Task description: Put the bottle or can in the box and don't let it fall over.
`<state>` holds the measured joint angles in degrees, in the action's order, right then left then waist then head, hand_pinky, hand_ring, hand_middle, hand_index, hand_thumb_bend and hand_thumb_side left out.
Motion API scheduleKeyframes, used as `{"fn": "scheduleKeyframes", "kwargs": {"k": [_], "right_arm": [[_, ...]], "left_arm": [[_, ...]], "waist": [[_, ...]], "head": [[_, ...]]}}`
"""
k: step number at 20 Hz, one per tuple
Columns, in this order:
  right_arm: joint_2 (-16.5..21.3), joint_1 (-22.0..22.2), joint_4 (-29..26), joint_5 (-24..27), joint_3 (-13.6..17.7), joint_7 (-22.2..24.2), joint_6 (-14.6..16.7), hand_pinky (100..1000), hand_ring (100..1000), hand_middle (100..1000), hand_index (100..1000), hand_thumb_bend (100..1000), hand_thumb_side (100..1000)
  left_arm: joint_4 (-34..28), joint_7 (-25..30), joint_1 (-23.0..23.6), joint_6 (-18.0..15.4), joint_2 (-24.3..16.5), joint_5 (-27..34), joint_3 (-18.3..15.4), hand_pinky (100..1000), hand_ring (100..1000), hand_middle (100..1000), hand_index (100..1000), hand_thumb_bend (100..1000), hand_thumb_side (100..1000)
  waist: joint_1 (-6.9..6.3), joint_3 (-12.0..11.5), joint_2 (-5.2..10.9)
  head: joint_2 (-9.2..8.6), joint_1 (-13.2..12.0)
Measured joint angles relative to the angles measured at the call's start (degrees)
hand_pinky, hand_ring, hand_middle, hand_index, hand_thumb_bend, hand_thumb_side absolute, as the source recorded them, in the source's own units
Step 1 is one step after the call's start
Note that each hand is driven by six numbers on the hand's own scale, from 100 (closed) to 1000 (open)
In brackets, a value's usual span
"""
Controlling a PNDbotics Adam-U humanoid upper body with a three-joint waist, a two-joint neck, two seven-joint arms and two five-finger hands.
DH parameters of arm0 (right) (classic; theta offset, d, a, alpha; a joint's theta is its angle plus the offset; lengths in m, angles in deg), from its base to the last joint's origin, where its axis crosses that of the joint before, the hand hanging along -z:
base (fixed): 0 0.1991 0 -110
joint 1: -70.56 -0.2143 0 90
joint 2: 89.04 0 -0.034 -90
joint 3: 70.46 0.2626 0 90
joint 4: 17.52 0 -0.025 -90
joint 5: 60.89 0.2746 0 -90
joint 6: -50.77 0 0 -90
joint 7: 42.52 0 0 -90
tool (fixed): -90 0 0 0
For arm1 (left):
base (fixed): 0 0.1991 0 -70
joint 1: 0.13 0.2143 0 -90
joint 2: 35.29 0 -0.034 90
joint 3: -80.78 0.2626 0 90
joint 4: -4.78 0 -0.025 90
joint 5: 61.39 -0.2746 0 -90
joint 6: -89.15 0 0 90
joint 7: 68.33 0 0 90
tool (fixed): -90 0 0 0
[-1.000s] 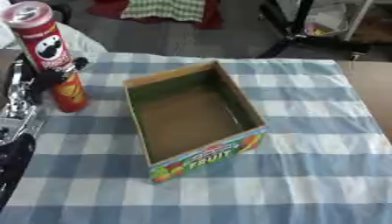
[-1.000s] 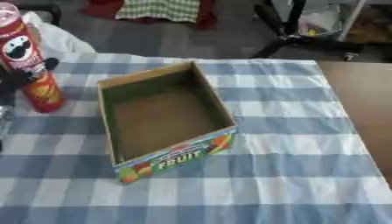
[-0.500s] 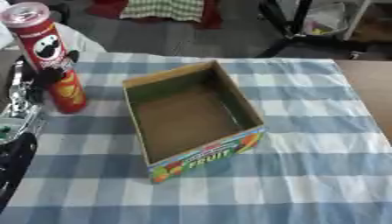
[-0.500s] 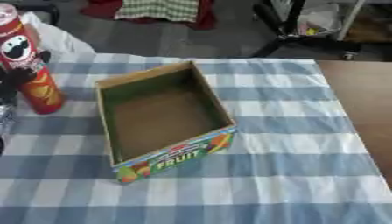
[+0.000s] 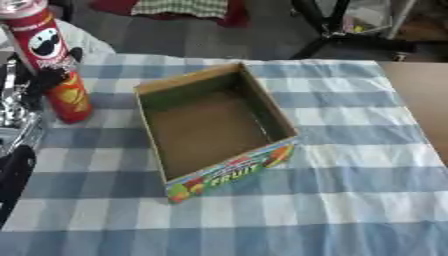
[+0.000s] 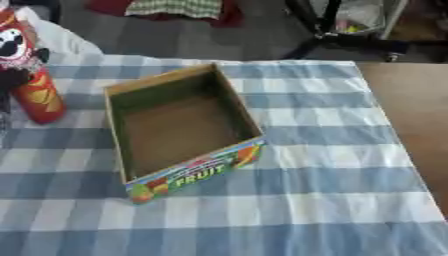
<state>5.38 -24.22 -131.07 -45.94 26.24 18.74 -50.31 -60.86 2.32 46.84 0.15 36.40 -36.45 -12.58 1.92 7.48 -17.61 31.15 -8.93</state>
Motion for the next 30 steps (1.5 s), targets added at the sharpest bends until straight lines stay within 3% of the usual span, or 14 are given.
{"fn": "scheduleKeyframes", "kwargs": {"k": [9, 14, 20, 23, 30], "right_arm": [[0.1, 0.4, 0.0, 0.0, 0.0, 0.2, 0.1, 873, 1000, 906, 778, 100, 851], [0.6, 0.6, 0.0, 0.1, 0.0, 0.3, 0.2, 872, 1000, 906, 778, 100, 844], [0.7, 0.2, 0.0, 0.5, 0.0, 0.6, 0.4, 872, 1000, 907, 778, 100, 836], [0.8, -0.1, 0.0, 0.5, 0.0, 0.6, 0.4, 872, 1000, 907, 778, 100, 834], [0.8, -0.8, 0.0, 0.7, 0.0, 0.6, 0.9, 872, 1000, 907, 777, 100, 834]], "left_arm": [[-10.8, 3.2, -1.4, 1.7, -0.6, 2.2, 3.4, 1000, 522, 392, 386, 318, 100], [-17.8, 4.6, -4.1, 4.6, 0.0, 4.5, 6.4, 1000, 527, 397, 393, 297, 100], [-22.6, 3.4, -7.2, 9.6, 5.4, 5.0, 9.6, 1000, 531, 400, 396, 284, 100], [-23.5, 3.1, -7.8, 11.7, 8.1, 3.7, 10.7, 1000, 531, 400, 397, 280, 100], [-24.1, 2.8, -7.5, 12.0, 14.5, -1.0, 11.9, 1000, 528, 396, 393, 274, 100]], "waist": [[-0.15, -0.3, 1.96], [-0.53, -0.4, 2.73], [-0.77, 0.3, 2.82], [-1.02, 0.9, 2.82], [-1.20, 1.6, 2.79]], "head": [[1.58, 1.9], [2.33, 2.2], [2.74, 2.5], [3.91, 3.7], [5.35, 4.9]]}}
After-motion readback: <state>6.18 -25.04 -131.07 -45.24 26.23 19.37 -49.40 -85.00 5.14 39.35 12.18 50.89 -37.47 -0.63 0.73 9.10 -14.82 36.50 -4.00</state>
